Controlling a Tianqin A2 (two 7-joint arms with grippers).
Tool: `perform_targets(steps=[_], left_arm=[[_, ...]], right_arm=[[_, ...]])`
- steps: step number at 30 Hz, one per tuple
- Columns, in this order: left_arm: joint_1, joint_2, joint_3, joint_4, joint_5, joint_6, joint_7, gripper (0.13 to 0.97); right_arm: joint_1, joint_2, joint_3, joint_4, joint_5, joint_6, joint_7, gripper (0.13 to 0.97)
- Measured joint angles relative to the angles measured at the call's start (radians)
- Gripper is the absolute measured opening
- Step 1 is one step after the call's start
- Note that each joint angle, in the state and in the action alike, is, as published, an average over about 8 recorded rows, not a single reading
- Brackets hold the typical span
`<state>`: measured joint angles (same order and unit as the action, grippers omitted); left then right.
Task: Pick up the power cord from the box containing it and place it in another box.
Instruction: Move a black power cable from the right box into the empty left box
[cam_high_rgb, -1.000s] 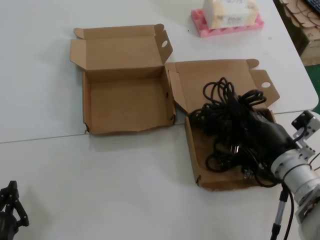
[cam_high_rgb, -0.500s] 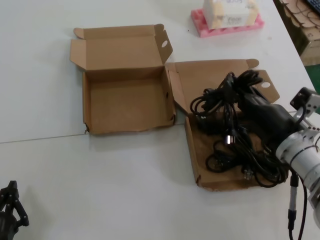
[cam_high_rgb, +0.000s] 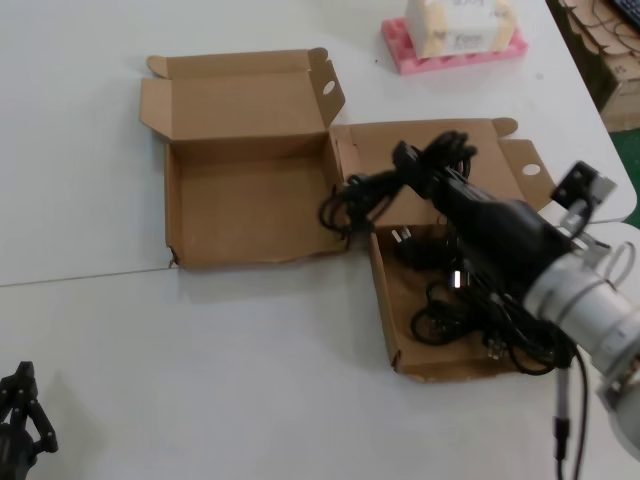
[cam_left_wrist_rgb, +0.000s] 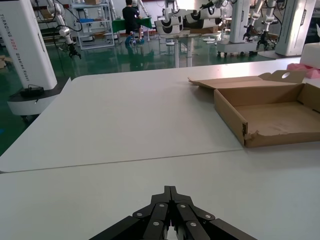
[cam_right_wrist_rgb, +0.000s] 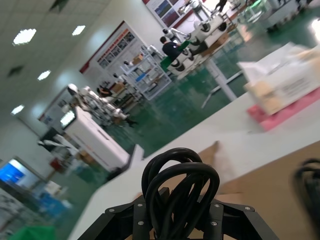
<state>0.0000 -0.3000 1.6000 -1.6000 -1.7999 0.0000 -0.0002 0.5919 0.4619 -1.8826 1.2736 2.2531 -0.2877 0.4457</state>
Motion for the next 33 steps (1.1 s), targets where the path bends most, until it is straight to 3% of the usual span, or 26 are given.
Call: perform_targets(steps=[6,18,22,26,33], left_arm=[[0.0,0.0,0.0,0.0,0.0,0.0,0.0,0.163],[0.0,0.0,0.0,0.0,0.0,0.0,0.0,0.163],[0.0,0.0,0.0,0.0,0.0,0.0,0.0,0.163],[0.0,0.0,0.0,0.0,0.0,0.0,0.0,0.163],[0.0,0.0,0.0,0.0,0.0,0.0,0.0,0.163]], right_arm=[[0.127,-0.097,-0.029,-0.152,0.038,-0.051,0.0,0.151],[0.457,-0.371,-0.049,-0.675,0.051,-0.084,0.0,0.151],[0.55,-0.424,-0.102,-0.849,0.152,-0.11,0.0,0.151],[0.62,-0.449,-0.219,-0.977,0.312,-0.135,0.0,0.157],[0.657,-0.46,-0.392,-1.039,0.467,-0.128,0.0,0.177]])
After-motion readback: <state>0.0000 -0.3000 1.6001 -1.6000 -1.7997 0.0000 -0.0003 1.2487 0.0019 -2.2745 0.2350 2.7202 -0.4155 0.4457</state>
